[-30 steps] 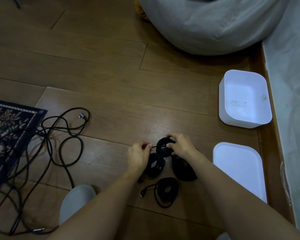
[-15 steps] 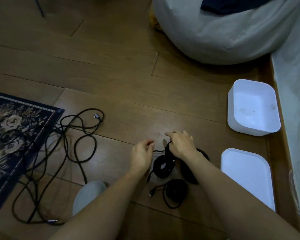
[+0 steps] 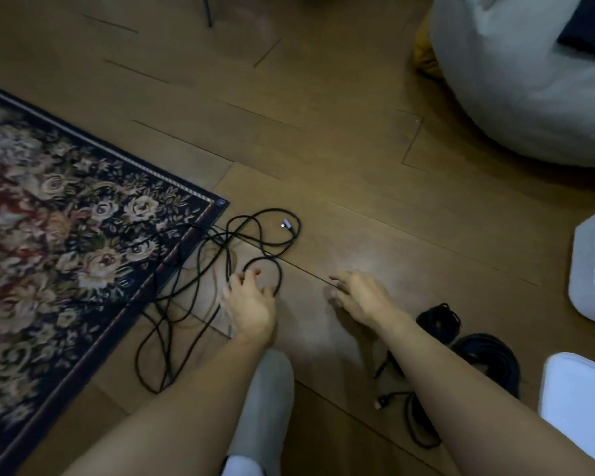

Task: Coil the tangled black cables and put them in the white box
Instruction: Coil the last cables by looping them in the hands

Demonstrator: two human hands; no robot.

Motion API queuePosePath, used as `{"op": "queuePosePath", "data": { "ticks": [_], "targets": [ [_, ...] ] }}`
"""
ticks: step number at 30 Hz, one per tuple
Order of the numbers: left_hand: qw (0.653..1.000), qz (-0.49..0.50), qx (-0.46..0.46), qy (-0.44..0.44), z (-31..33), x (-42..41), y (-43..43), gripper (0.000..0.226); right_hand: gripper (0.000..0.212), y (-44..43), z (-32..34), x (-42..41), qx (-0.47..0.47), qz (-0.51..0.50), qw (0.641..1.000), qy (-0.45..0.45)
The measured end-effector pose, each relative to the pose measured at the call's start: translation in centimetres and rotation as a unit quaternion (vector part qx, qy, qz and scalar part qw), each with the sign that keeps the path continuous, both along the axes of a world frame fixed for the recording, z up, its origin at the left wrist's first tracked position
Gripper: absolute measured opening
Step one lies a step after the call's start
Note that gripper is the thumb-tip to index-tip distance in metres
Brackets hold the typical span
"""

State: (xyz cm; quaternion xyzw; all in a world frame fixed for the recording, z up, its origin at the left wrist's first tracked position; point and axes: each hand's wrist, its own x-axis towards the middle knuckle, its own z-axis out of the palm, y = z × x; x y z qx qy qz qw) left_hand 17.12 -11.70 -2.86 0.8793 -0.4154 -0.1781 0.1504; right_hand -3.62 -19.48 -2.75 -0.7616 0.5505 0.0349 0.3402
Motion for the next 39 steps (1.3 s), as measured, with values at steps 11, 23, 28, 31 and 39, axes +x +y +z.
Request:
{"op": "queuePosePath", "data": {
  "ticks": [11,23,28,31,39],
  "targets": [
    [0.991,0.050,-0.003,0.122,-4.4,4.6,1.1,0.032,0.051,0.9,-2.7,12.4,0.040,0.129,0.989,-0.056],
    [0.949,0.038,-0.051,0.309,-4.6,1.6,-1.9,0.030,0.071,-1.1,-4.2,10.1,0.063,0.115,0.991,-0.012],
    [0.936,0.018,-0.027,0.349,-4.3,-0.4,-2.1,0.040,0.050,-1.8,-4.1,7.0,0.026,0.112,0.993,0.034],
    [0.922,-0.011,-0.013,0.386,-3.2,-2.2,-2.1,0.035,0.033,-1.7,-3.9,6.0,0.017,0.107,0.991,0.074],
    [0.966,-0.124,-0.023,0.227,-0.9,-4.7,-3.5,0.013,0.011,-3.5,0.3,1.2,-0.065,-0.142,0.987,-0.046]
  ]
}}
